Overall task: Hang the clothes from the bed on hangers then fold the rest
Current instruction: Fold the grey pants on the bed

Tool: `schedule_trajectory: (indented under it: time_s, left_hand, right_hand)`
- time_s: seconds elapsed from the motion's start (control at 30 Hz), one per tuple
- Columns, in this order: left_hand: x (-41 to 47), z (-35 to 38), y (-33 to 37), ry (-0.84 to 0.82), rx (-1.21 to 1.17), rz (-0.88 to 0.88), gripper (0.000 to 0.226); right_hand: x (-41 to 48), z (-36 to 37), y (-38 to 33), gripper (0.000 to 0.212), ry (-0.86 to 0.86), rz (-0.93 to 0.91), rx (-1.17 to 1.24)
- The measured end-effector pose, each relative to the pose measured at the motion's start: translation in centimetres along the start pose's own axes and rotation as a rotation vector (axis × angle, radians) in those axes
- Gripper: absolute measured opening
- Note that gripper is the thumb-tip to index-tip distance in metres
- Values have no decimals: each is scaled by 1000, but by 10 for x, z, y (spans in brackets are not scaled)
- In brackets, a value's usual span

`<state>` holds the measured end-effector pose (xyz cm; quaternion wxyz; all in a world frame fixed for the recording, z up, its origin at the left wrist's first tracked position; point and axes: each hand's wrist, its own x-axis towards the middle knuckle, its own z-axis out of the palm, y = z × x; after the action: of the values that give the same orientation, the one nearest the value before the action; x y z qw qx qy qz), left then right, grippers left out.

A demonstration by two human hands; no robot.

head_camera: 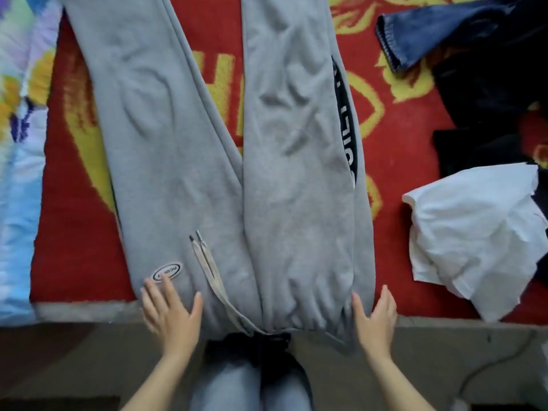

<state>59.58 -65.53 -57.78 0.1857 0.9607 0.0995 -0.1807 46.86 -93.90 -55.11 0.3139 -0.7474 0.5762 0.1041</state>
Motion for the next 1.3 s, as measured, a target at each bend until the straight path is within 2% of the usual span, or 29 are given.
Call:
schedule_trajectory:
  time_s: [0.1, 0.17, 0.23, 0.27, 0.33, 0.4, 0.47, 0.57, 0.63, 0.77, 0.87, 0.97, 1.03, 1.13, 1.23, 1.3]
  left_hand:
    - [-22, 10, -27, 25, -110, -229, 84]
    - [-33, 13, -34, -22, -429, -417, 87]
    - [-38, 17, -35, -120, -809, -616, 69]
    - [-42, 16, -37, -155, -880, -661, 60]
    - [-50, 11, -41, -199, -845, -632, 49]
    - [-54, 5, -46, -252, -851, -636, 26]
    - [-63, -1, -53, -315, -874, -653, 5]
    - [-72, -7, -64, -315, -886, -628, 4]
    - [-76, -15, -69, -308, -969, -596, 11]
    - [-82, -27, -73, -396, -1081, -518, 16]
    - [-87, -36, -71, -444, -1098, -519, 22]
    - [-90, -40, -69, -440, -1187, -571, 34]
    - [-94, -42, -68, -465, -1275, -638, 36]
    - [-103, -45, -65, -535, -1460, -744, 33]
    - [-107, -50, -63, -556, -1573, -770, 33]
    - [-109, -51, -64, -555, -1619, -780, 33]
  right_hand:
    - [-13, 1, 19, 79, -23, -28, 18]
    - [-24, 4, 32, 79, -85, -10, 8]
    - [-27, 7, 41, 67, -170, 76, 65]
    - [-28, 7, 44, 56, -208, 118, 98]
    - [-31, 1, 47, 35, -241, 151, 155]
    - [-29, -4, 47, 17, -235, 145, 211]
    - [-32, -10, 49, 11, -240, 135, 269]
    - [-38, -18, 55, 19, -243, 133, 302]
    - [-44, -22, 54, 16, -235, 113, 304]
    - [-54, -28, 45, 30, -111, 68, 383]
    - [-64, -30, 38, 43, -92, 59, 478]
    - [-77, -35, 22, 46, -58, 41, 505]
    - [-89, -37, 6, 40, -48, -45, 442]
    - [-117, -31, -26, 29, -86, -275, 310]
    - [-150, -11, -60, 45, -148, -603, -27]
    - [-173, 10, -79, 60, -277, -824, -250]
